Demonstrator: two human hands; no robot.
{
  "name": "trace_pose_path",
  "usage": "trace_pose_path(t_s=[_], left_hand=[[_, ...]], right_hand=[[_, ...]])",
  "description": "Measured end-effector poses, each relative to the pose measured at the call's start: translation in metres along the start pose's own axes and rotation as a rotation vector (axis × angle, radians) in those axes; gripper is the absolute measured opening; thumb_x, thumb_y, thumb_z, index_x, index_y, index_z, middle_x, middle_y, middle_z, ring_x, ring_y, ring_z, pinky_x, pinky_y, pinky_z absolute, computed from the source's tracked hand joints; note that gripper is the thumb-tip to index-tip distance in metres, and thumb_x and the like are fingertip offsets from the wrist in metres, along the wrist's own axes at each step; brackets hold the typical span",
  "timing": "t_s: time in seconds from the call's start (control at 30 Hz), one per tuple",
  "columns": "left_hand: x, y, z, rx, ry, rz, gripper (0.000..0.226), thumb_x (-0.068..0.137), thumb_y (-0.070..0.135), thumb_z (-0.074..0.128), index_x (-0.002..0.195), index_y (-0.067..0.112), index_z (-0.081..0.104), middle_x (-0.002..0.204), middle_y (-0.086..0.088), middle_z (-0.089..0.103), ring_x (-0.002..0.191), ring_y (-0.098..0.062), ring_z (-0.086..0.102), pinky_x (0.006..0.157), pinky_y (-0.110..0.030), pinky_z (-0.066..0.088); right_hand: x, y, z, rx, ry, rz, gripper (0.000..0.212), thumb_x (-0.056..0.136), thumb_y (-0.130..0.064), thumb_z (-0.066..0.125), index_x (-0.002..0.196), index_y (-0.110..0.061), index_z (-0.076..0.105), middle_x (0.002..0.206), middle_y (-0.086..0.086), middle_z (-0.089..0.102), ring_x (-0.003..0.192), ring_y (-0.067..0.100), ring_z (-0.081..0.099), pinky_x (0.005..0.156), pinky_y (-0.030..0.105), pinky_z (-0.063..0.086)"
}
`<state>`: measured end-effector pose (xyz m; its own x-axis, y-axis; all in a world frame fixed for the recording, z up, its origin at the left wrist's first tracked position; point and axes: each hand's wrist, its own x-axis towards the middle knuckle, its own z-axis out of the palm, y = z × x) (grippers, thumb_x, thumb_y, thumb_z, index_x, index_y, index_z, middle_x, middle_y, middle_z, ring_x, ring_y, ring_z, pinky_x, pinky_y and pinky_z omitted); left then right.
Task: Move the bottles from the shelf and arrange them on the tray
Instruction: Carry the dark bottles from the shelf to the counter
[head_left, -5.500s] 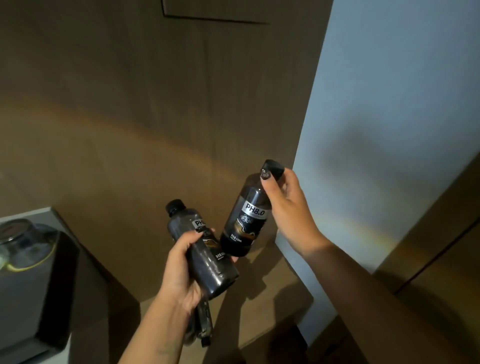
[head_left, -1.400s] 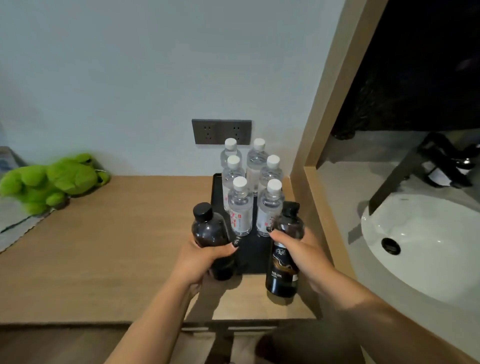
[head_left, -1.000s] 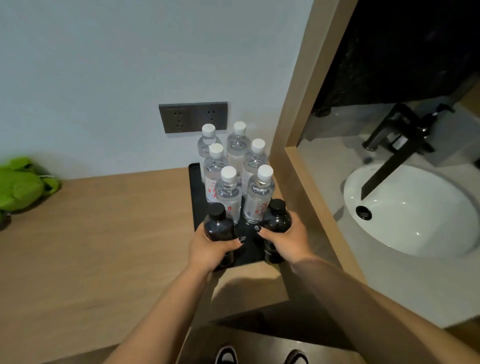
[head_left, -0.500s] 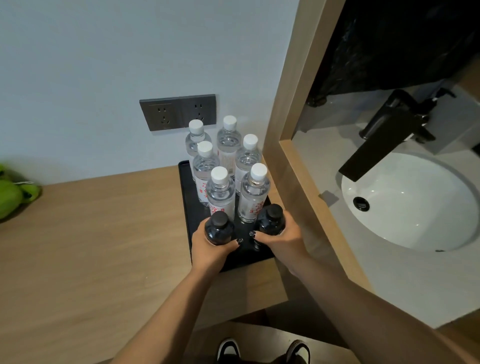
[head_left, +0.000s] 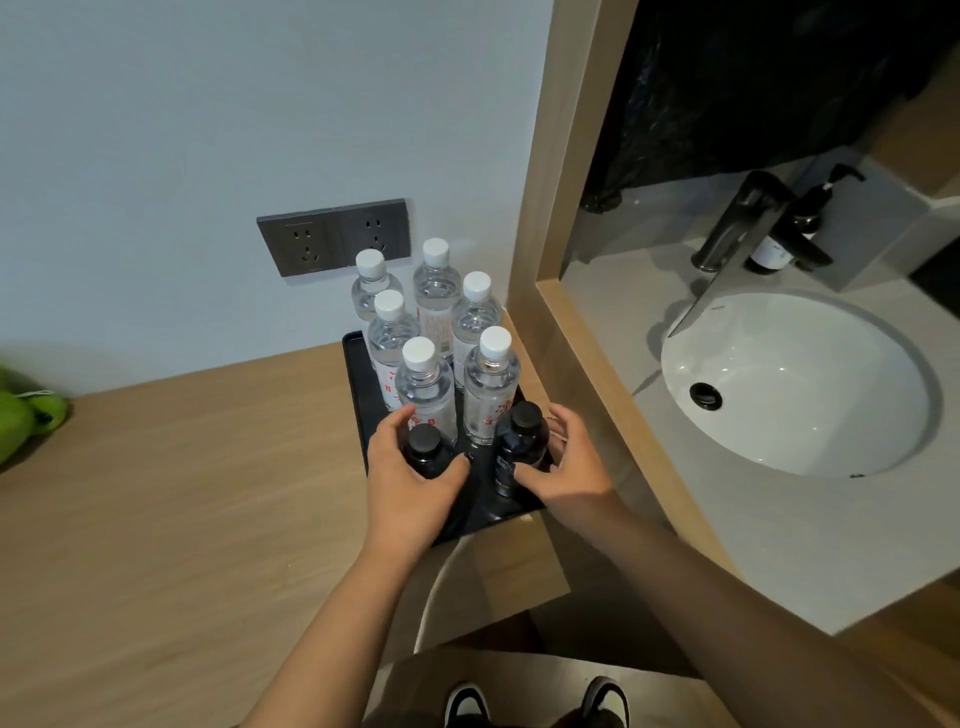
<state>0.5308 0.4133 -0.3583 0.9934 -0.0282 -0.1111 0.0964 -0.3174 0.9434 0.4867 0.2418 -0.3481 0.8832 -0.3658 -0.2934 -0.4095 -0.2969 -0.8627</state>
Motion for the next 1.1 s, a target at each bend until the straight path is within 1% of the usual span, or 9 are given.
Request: trace_pose_path(t_s=[0.1, 0.2, 0.33, 0.43, 0.5, 0.6, 0.7, 0.83, 1.1], left_hand=[[-0.005, 0.033, -0.009, 0.064, 0.015, 0.125, 0.062, 0.066, 0.026, 0.076, 0.121, 0.037, 0.049, 0.127, 0.008, 0.049, 0.120, -0.012, 0.050, 0.106, -0.042, 0.042], [-0.014, 0.064, -0.010, 0.098, -0.020, 0.215, 0.055, 0.070, 0.032, 0.073, 0.120, 0.038, 0.051, 0.123, 0.017, 0.045, 0.116, -0.016, 0.053, 0.100, -0.046, 0.047], [-0.035, 0.100, 0.005, 0.081, -0.205, 0.295, 0.048, 0.080, 0.021, 0.068, 0.123, 0.037, 0.054, 0.127, 0.021, 0.052, 0.121, 0.004, 0.047, 0.100, -0.015, 0.035], [-0.058, 0.126, 0.027, 0.118, -0.386, 0.345, 0.046, 0.088, 0.015, 0.063, 0.128, 0.036, 0.053, 0.121, 0.022, 0.056, 0.098, 0.008, 0.052, 0.084, 0.000, 0.036], [-0.074, 0.138, 0.048, 0.158, -0.470, 0.379, 0.047, 0.089, 0.017, 0.061, 0.128, 0.041, 0.050, 0.114, 0.026, 0.058, 0.088, 0.006, 0.051, 0.071, 0.002, 0.037], [-0.102, 0.156, 0.092, 0.268, -0.572, 0.471, 0.049, 0.090, 0.024, 0.060, 0.132, 0.043, 0.044, 0.128, 0.015, 0.057, 0.094, 0.006, 0.052, 0.074, 0.006, 0.032], [-0.132, 0.179, 0.147, 0.425, -0.669, 0.542, 0.051, 0.091, 0.032, 0.059, 0.137, 0.042, 0.040, 0.145, 0.012, 0.044, 0.077, 0.003, 0.059, 0.076, -0.001, 0.040], [-0.166, 0.203, 0.226, 0.612, -0.806, 0.650, 0.055, 0.092, 0.035, 0.056, 0.143, 0.036, 0.035, 0.153, 0.010, 0.035, 0.135, -0.011, 0.038, 0.104, -0.017, 0.023], [-0.227, 0.234, 0.370, 0.813, -1.056, 0.804, 0.065, 0.089, 0.035, 0.061, 0.147, 0.024, 0.031, 0.154, 0.003, 0.033, 0.140, -0.015, 0.032, 0.110, -0.024, 0.026]], right_hand=[[-0.014, -0.010, -0.017, 0.004, 0.021, -0.011, 0.082, 0.078, -0.013, 0.075, 0.145, -0.023, 0.028, 0.150, 0.000, 0.035, 0.136, 0.016, 0.037, 0.113, 0.038, 0.033], [-0.030, -0.016, -0.039, 0.037, 0.075, -0.048, 0.078, 0.081, -0.014, 0.073, 0.144, -0.026, 0.029, 0.148, -0.004, 0.036, 0.131, 0.012, 0.039, 0.105, 0.030, 0.038], [-0.051, -0.017, -0.075, 0.053, 0.152, -0.047, 0.079, 0.082, -0.017, 0.073, 0.145, -0.027, 0.027, 0.146, -0.005, 0.039, 0.126, 0.010, 0.042, 0.094, 0.023, 0.039], [-0.069, -0.013, -0.108, 0.059, 0.187, -0.023, 0.082, 0.082, -0.019, 0.074, 0.145, -0.030, 0.023, 0.146, -0.005, 0.037, 0.129, 0.014, 0.043, 0.104, 0.032, 0.040], [-0.083, -0.005, -0.133, 0.061, 0.209, -0.005, 0.082, 0.082, -0.021, 0.074, 0.144, -0.032, 0.022, 0.146, -0.006, 0.036, 0.131, 0.015, 0.041, 0.105, 0.035, 0.039], [-0.106, 0.014, -0.178, -0.034, 0.246, -0.017, 0.079, 0.082, -0.026, 0.073, 0.144, -0.032, 0.024, 0.149, -0.006, 0.031, 0.136, 0.019, 0.036, 0.109, 0.036, 0.036], [-0.129, 0.039, -0.234, -0.185, 0.250, 0.001, 0.074, 0.086, -0.031, 0.068, 0.146, -0.028, 0.025, 0.152, -0.004, 0.026, 0.138, 0.020, 0.032, 0.110, 0.034, 0.032], [-0.159, 0.076, -0.319, -0.417, 0.243, 0.066, 0.077, 0.087, -0.038, 0.064, 0.148, -0.024, 0.020, 0.155, 0.001, 0.021, 0.143, 0.024, 0.020, 0.115, 0.038, 0.024], [-0.221, 0.151, -0.469, -0.735, 0.257, 0.334, 0.091, 0.086, -0.047, 0.060, 0.154, -0.022, 0.003, 0.161, 0.010, 0.001, 0.147, 0.034, -0.008, 0.118, 0.045, 0.012]])
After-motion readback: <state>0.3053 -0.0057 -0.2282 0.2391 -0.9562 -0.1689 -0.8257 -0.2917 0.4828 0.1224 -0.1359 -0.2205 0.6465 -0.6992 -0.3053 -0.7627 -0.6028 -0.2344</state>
